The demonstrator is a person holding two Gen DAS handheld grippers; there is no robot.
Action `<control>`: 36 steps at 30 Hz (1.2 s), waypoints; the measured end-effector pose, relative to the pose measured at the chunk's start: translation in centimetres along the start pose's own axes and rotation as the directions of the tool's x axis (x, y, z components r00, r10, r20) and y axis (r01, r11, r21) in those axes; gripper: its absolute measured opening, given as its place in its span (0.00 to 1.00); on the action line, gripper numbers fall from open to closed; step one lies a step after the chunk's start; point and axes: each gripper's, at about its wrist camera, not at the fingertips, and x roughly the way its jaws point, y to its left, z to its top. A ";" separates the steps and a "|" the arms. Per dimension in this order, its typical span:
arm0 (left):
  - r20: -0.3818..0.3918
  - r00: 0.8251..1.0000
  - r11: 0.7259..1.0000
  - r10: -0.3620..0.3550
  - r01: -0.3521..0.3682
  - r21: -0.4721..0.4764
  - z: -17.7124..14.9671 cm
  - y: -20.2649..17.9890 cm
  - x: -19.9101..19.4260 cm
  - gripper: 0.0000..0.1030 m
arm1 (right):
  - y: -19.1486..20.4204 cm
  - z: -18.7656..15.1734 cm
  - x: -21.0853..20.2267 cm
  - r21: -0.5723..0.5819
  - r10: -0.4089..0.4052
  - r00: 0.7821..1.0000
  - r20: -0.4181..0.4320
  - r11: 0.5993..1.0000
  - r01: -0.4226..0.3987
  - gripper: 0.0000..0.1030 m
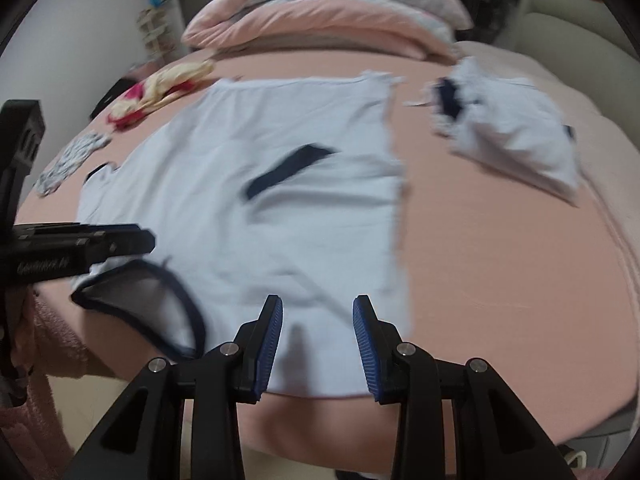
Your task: Fold clothes
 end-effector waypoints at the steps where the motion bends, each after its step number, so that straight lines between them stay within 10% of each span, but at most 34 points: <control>1: -0.038 0.999 1.000 0.011 -0.011 0.009 -0.5 0.1 0.8 0.23 | 1.3 -0.1 0.2 -0.034 0.004 1.000 -0.010 0.999 -0.005 0.35; 6: -0.074 0.997 0.995 -0.012 0.019 0.102 -3.4 1.2 -1.3 0.23 | 5.8 -2.2 2.4 -0.193 -0.134 0.985 -0.112 0.975 0.111 0.40; 13: 0.008 0.998 0.995 -0.054 0.055 -0.087 -3.6 8.4 -5.3 0.23 | 5.2 -2.1 0.3 -0.047 0.082 0.977 -0.199 0.995 -0.093 0.41; 18: 0.088 0.996 0.914 -0.010 0.045 -0.403 -2.5 17.1 -5.8 0.23 | 7.7 2.4 0.9 -0.075 0.121 0.983 -0.135 0.988 -0.132 0.41; 24: 0.163 0.980 0.844 -0.111 0.179 -0.506 -0.9 21.3 -3.3 0.41 | 11.5 5.4 3.0 -0.139 0.154 0.984 -0.092 0.976 -0.166 0.41; 29: 0.299 0.935 0.824 -0.190 0.317 -0.469 -0.4 21.5 -1.7 0.41 | 12.0 7.2 5.9 -0.166 0.076 0.995 -0.069 0.982 -0.087 0.41; 32: 0.317 0.921 0.820 -0.228 0.357 -0.447 0.2 21.2 -1.0 0.01 | 10.1 6.4 7.3 -0.079 0.095 0.992 -0.080 0.992 -0.101 0.41; 36: 0.358 0.931 0.842 -0.074 0.251 -0.478 -0.3 21.9 -3.9 0.01 | 8.0 5.0 8.5 0.040 0.149 0.986 -0.080 0.989 -0.146 0.41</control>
